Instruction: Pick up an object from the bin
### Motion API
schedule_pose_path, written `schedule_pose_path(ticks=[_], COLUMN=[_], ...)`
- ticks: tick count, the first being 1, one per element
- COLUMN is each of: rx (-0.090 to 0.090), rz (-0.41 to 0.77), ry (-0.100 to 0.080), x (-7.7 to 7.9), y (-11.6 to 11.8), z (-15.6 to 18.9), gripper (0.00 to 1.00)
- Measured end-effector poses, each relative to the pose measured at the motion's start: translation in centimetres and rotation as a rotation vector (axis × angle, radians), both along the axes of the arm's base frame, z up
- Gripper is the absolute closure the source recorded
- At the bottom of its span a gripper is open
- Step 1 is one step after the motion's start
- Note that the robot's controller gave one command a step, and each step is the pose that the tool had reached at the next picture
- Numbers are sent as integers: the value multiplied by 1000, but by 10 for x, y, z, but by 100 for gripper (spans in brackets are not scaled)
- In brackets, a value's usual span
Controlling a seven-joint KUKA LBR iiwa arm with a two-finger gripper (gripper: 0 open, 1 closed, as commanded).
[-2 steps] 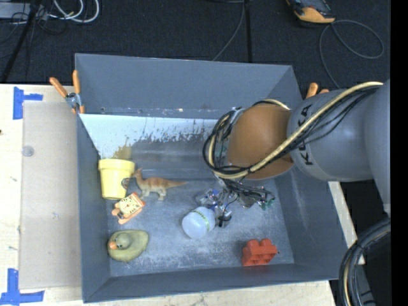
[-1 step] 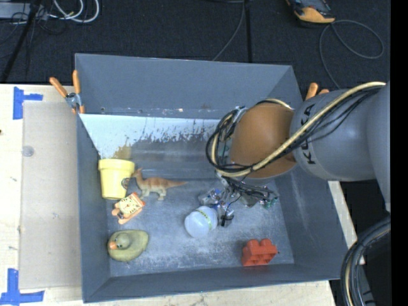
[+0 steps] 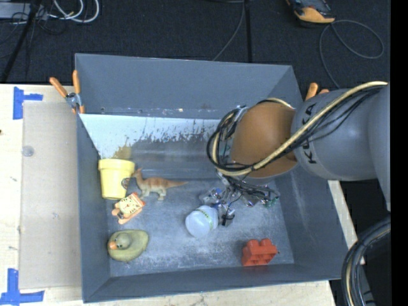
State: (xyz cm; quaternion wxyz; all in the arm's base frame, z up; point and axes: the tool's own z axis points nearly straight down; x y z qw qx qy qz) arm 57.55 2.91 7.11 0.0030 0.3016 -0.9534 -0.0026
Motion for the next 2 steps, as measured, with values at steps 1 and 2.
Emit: schedule_pose_path(ticks=[1,2], rx=[2,2], rz=[32,31], ry=[1,1], x=[0,-1], y=[6,6], z=[65,65], gripper=[100,100])
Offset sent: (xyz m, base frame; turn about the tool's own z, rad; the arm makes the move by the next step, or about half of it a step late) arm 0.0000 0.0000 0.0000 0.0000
